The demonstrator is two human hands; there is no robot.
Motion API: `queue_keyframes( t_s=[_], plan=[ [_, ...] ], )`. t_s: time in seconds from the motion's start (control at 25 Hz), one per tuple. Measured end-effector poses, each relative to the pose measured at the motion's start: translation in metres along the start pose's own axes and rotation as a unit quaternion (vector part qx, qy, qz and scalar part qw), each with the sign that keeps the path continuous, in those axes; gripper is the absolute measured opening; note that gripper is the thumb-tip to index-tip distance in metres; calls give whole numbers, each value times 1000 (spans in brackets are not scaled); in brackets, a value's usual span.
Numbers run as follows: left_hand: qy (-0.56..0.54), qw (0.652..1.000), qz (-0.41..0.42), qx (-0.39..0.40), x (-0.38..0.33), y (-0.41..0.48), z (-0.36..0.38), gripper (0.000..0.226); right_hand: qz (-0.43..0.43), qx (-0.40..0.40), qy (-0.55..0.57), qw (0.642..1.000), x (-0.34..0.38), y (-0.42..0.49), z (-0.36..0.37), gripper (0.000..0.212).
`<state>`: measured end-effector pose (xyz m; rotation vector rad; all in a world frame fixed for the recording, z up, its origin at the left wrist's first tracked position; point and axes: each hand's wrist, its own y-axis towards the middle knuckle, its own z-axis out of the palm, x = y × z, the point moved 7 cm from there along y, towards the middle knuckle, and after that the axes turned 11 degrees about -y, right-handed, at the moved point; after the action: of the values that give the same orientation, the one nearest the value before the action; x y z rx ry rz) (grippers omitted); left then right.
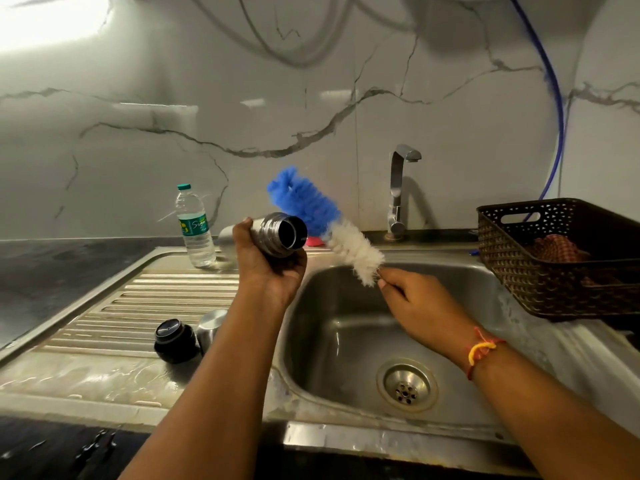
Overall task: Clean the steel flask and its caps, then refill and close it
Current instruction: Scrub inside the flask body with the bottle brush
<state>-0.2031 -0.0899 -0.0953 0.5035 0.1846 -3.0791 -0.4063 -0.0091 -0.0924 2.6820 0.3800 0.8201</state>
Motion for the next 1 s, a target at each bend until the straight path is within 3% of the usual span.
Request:
queue_keyframes(
  t_s=[0.24, 0.56, 1.0],
  plan=[
    [-22, 999, 22, -15, -13, 5, -4, 59, 57, -56, 24, 997, -15, 4, -16, 35],
    [-77, 993, 72, -51, -39, 16, -18, 59, 19, -152, -33, 988, -23, 3, -57, 44],
    [-85, 992, 94, -20, -47, 27, -18, 59, -52, -141, -120, 981, -16, 8, -46, 43]
  ],
)
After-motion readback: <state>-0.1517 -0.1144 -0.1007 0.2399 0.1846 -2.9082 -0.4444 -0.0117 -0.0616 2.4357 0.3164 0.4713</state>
